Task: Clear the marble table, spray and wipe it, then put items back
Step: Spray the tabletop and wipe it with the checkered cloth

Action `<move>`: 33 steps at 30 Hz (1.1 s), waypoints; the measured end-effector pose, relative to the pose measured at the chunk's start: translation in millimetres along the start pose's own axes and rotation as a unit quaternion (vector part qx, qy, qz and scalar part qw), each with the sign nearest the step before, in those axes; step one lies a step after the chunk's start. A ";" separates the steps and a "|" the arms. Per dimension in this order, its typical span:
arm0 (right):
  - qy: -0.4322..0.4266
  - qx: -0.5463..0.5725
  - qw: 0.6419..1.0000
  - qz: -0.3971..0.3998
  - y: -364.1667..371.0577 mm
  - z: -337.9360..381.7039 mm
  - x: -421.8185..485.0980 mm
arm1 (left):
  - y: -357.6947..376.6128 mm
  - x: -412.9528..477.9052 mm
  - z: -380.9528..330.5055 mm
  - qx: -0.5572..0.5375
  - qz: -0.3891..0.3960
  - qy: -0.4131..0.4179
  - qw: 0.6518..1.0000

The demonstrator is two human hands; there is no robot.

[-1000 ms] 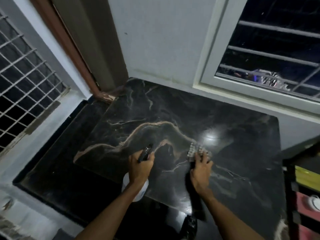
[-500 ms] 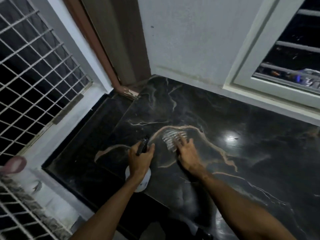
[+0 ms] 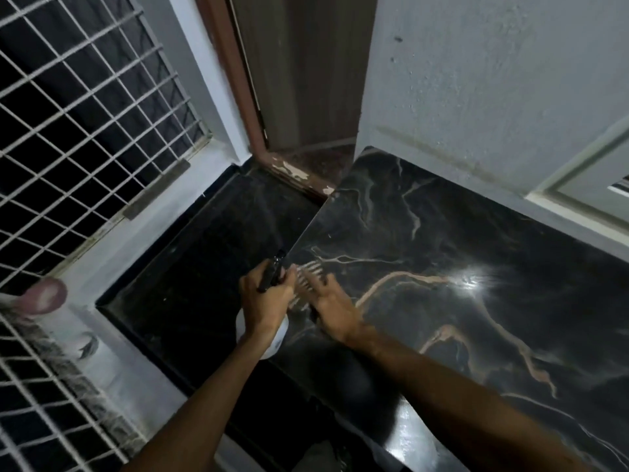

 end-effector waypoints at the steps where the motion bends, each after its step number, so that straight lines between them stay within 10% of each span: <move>1: -0.057 -0.011 0.998 0.017 1.2 7.6 5.3 | -0.9 5.4 0.1 0.005 -0.002 0.007 1.000; 6: 0.209 -0.035 0.974 -0.080 -44.9 -97.6 30.2 | 0.4 25.4 -3.3 -0.003 -0.003 0.014 1.000; 11: 0.042 -0.057 0.997 -0.019 -31.4 -78.9 51.6 | 11.5 40.9 -12.7 -0.007 0.005 0.022 1.000; 15: 0.277 -0.040 0.955 -0.097 -61.9 -147.8 40.7 | 22.2 49.1 -20.4 -0.011 0.008 0.028 1.000; 20: 0.099 -0.073 0.992 -0.034 -55.0 -128.0 44.9 | 42.4 49.6 -33.0 -0.022 0.026 0.023 0.999; 24: 0.391 -0.057 0.908 -0.137 -102.7 -220.5 -57.7 | 65.3 33.4 -49.3 -0.033 0.059 0.043 0.997; 29: 0.259 -0.078 0.961 -0.064 -78.3 -174.9 -147.3 | 108.7 -8.4 -78.6 -0.009 0.100 0.097 0.990; 33: 0.522 -0.058 0.830 -0.187 -105.9 -204.3 -309.5 | 152.0 -68.2 -109.0 -0.014 0.136 0.148 0.980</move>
Point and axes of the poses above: each hand's wrist, its own x-axis towards the middle knuckle, its own y-axis out of the palm, z = x × y, the point moved 10 cm from there along x, towards the middle knuckle, and after that the axes turned 15 degrees about -y, right-handed, at the moved point
